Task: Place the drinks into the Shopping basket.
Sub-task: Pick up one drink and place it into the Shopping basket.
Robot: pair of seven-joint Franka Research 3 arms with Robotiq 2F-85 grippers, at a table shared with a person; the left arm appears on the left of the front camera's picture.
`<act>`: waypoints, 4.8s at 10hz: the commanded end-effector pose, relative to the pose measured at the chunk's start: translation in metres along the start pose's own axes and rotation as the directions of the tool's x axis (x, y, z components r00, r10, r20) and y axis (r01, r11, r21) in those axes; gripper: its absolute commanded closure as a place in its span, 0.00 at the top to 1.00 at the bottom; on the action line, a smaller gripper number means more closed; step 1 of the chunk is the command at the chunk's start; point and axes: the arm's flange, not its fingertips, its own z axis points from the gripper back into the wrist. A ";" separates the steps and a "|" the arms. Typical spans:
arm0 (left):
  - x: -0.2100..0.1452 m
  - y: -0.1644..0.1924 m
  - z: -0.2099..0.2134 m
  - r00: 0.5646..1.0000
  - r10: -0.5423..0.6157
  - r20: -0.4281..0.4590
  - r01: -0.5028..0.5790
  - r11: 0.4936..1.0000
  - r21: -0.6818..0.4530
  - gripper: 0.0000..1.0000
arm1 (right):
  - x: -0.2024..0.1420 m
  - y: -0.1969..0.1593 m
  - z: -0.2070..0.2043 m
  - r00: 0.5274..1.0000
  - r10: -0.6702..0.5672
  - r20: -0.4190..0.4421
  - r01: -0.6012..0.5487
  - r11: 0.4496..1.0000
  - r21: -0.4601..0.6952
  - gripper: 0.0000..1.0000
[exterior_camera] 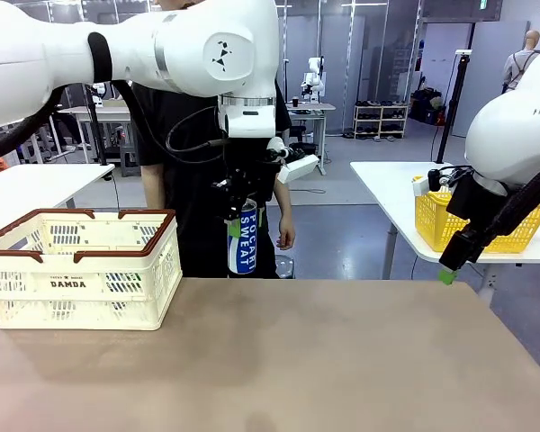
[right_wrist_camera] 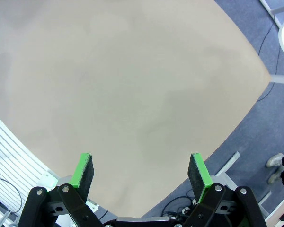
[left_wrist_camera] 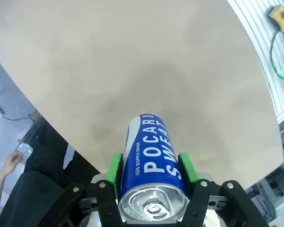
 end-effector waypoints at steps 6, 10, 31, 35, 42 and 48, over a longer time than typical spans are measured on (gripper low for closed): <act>0.002 -0.001 0.001 1.000 -0.003 0.000 0.003 1.000 0.001 0.58 | -0.002 -0.002 0.001 1.000 0.015 -0.001 -0.015 1.000 0.000 1.00; -0.081 -0.017 0.015 0.962 0.213 -0.173 -0.180 0.966 0.186 0.58 | -0.002 -0.002 0.001 1.000 0.015 -0.001 -0.015 1.000 0.000 1.00; -0.388 -0.215 -0.012 0.624 0.777 0.087 -0.770 0.592 0.237 0.58 | -0.002 -0.002 0.001 1.000 0.015 -0.001 -0.015 1.000 0.000 1.00; -0.415 -0.205 -0.028 0.694 0.705 0.144 -0.720 0.675 0.161 0.58 | -0.002 -0.002 0.001 1.000 0.015 -0.001 -0.015 1.000 0.000 1.00; -0.456 -0.190 -0.087 0.733 0.660 0.165 -0.672 0.740 0.026 0.58 | -0.002 -0.002 0.001 1.000 0.015 -0.001 -0.015 1.000 0.000 1.00; -0.487 -0.171 -0.124 0.700 0.684 0.204 -0.691 0.721 -0.051 0.58 | -0.002 -0.002 0.001 1.000 0.015 -0.001 -0.015 1.000 0.000 1.00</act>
